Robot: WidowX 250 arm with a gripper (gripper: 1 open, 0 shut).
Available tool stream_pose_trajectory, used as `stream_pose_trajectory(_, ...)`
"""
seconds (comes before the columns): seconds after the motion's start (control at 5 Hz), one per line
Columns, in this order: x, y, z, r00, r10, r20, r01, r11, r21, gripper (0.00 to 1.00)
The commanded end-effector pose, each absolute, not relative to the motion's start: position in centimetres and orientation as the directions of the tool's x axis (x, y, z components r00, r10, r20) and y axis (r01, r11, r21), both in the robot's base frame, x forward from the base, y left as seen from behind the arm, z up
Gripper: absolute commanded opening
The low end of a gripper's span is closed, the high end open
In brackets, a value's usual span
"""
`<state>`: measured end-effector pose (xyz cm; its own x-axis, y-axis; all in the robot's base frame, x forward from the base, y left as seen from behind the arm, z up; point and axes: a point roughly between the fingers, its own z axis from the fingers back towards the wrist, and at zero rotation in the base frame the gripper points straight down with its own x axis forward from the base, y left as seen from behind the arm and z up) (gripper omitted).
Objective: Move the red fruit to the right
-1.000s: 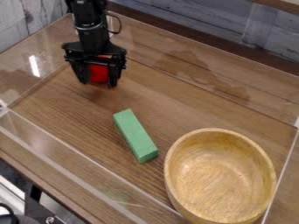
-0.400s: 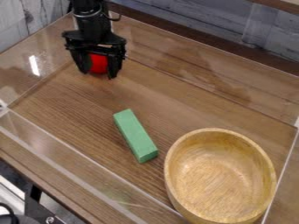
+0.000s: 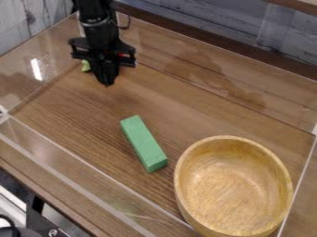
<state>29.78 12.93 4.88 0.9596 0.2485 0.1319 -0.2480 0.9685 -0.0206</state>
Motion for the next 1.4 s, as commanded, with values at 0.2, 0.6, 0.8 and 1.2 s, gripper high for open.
stream_pose_trajectory(0.2,31.5,13.9,4.7,0.948,0.273,0.165,-0.277,0.961,-0.001,0.00)
stream_pose_trajectory(0.6,33.2,12.4,5.9,0.930,0.323,0.175,-0.325,0.946,-0.020,0.00)
stream_pose_trajectory(0.8,34.8,10.3,6.5,0.949,0.249,0.193,-0.247,0.968,-0.036,0.00)
stream_pose_trajectory(1.2,37.1,7.1,6.8,0.968,0.114,0.222,-0.105,0.993,-0.049,0.00)
